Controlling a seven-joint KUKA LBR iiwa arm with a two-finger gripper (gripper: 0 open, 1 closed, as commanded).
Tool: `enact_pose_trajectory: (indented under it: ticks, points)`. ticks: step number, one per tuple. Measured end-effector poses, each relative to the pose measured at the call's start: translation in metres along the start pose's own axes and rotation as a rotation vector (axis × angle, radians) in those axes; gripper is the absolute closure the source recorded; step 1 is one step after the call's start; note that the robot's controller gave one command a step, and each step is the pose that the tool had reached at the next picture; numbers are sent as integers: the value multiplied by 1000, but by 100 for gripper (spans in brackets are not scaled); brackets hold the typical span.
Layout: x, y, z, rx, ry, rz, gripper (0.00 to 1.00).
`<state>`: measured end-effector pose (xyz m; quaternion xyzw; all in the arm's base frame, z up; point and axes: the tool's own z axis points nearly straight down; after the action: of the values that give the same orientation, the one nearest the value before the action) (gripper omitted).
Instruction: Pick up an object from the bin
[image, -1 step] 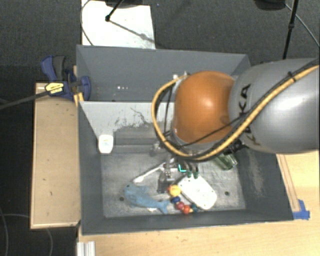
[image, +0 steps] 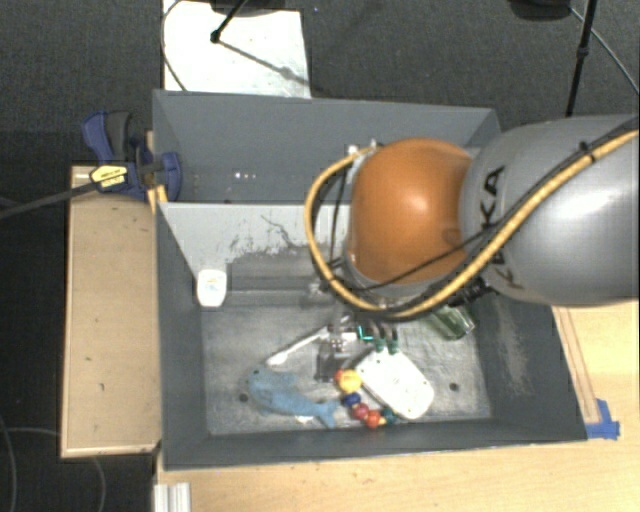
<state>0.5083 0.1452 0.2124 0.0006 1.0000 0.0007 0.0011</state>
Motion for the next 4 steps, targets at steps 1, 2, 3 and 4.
enact_pose_trajectory:
  ticks: [1, 2, 3, 4]
  points:
    - [-2, -7, 62, -1, -5, -18, 0]
    - [-42, 7, 104, 0, -2, -166, 0]
    - [-85, -91, 137, -3, 0, -187, 100]
    - [-85, -91, 137, -3, 0, -185, 100]
